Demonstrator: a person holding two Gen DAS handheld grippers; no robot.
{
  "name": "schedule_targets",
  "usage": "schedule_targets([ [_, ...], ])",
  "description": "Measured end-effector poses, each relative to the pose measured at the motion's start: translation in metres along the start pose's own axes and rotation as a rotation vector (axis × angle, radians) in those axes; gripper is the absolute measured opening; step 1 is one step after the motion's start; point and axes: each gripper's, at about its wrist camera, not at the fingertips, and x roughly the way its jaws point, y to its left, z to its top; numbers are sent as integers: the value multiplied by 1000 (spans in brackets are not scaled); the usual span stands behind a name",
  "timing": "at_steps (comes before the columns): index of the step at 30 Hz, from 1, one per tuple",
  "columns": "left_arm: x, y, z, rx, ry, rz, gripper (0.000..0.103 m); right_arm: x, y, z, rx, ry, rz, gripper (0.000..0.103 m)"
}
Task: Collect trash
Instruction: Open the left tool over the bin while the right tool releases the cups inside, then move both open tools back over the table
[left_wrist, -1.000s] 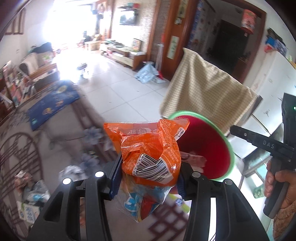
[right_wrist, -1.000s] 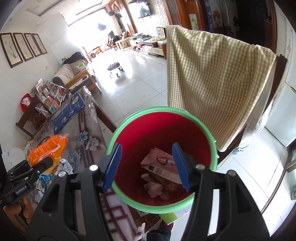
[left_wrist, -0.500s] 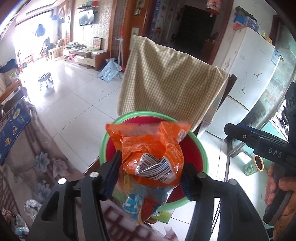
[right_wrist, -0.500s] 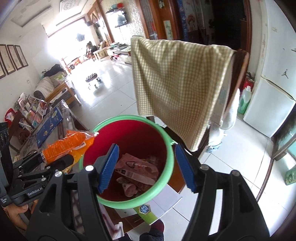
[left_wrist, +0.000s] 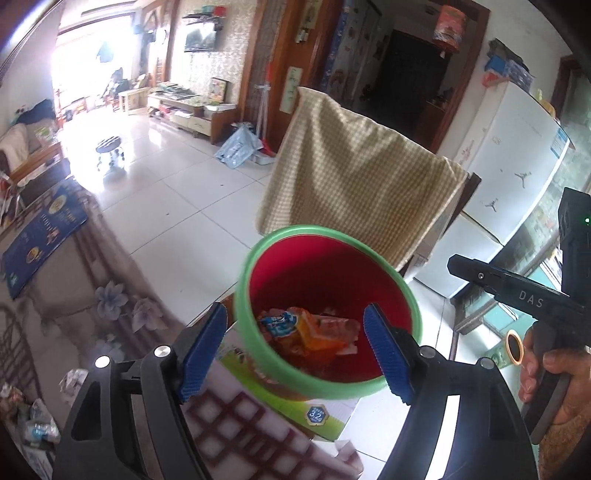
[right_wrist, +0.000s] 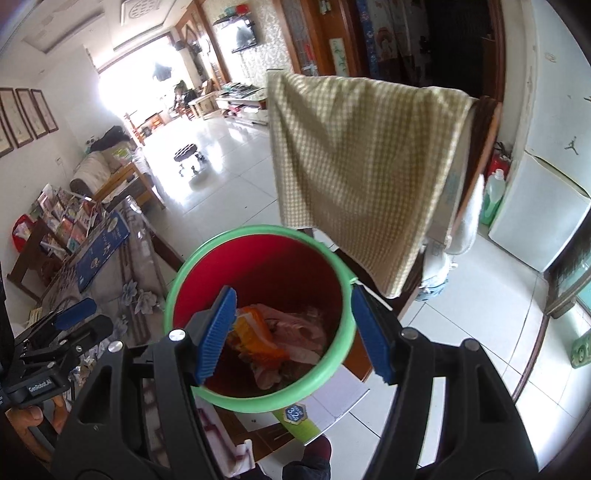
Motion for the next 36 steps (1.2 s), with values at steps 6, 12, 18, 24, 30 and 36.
schedule_targets([
  [6, -28, 45, -28, -102, -1, 83, 73, 14, 46, -1, -83, 35, 75, 63],
  [12, -62, 96, -58, -198, -17, 187, 73, 30, 100, -14, -169, 87, 149, 65],
  [18, -104, 168, -96, -319, -34, 320, 73, 39, 155, -32, -248, 134, 204, 65],
  [24, -135, 240, -144, -435, 0, 412, 73, 43, 197, -56, -298, 177, 218, 65],
  [30, -148, 280, -162, -446, 25, 451, 73, 44, 223, -87, -307, 233, 215, 65],
  [36, -138, 315, -153, -405, 57, 467, 73, 45, 257, -114, -305, 278, 247, 65],
])
